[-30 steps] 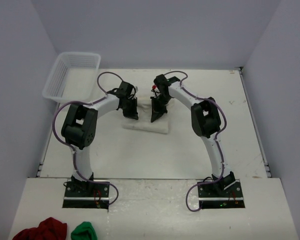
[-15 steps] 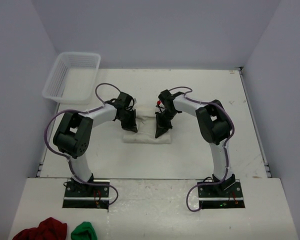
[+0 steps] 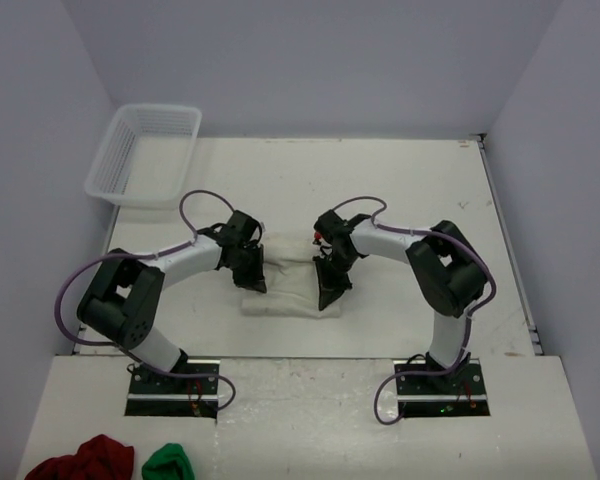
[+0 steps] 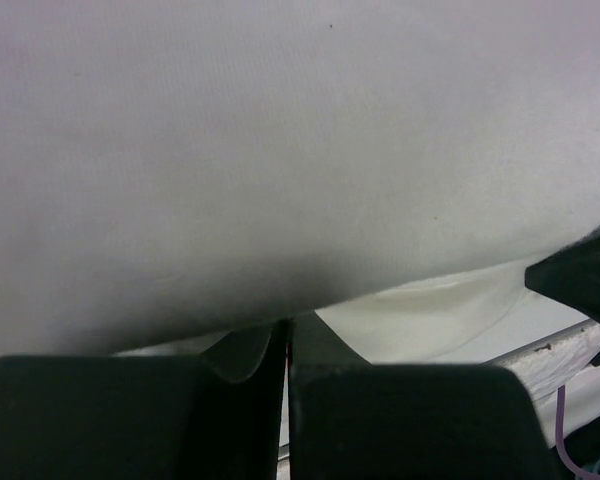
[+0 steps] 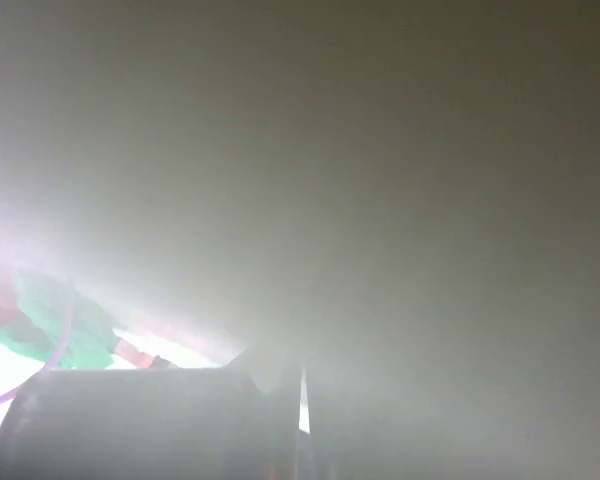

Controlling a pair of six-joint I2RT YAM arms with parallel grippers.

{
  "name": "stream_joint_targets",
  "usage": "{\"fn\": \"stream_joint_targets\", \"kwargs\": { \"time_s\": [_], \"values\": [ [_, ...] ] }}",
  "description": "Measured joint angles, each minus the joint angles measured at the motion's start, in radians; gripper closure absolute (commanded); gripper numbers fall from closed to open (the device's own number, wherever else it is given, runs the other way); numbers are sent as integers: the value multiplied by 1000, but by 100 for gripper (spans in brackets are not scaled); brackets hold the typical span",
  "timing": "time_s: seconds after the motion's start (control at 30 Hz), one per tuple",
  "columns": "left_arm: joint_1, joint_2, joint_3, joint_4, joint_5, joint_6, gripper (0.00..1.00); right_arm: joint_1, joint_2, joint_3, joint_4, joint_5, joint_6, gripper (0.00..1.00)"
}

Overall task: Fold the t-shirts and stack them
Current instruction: Smooth out wrinkles on the folded tshirt

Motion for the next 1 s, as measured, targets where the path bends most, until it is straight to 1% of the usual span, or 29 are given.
{"fn": "stream_joint_targets", "kwargs": {
  "time_s": [0.13, 0.27, 0.33, 0.4, 0.53, 0.73, 0.83, 1.0],
  "values": [
    [-1, -8, -8, -1, -9, -3, 100, 45, -77, 27, -58, 70, 4, 100],
    [-2, -8, -7, -1, -11, -4, 100, 56, -143, 172, -141, 116, -1, 100],
    [-3, -8, -7, -1, -13, -4, 100, 56, -146, 268, -150, 134, -7, 100],
    [-7, -8, -7, -1, -13, -6, 100, 55, -143, 319, -150, 142, -13, 100],
    [-11, -8, -7, -1, -17, -7, 100, 55, -106, 340, -142, 164, -26, 100],
    [-14, -11, -7, -1, -21, -7, 100, 55, 41, 340, -101, 207, -61, 100],
    [-16, -21, -9, -3, -21, -7, 100, 55, 90, 345, -96, 228, -74, 100],
    [-22, -57, -28, -13, -24, -7, 100, 54, 140, 426, -101, 248, -89, 100]
  ]
}}
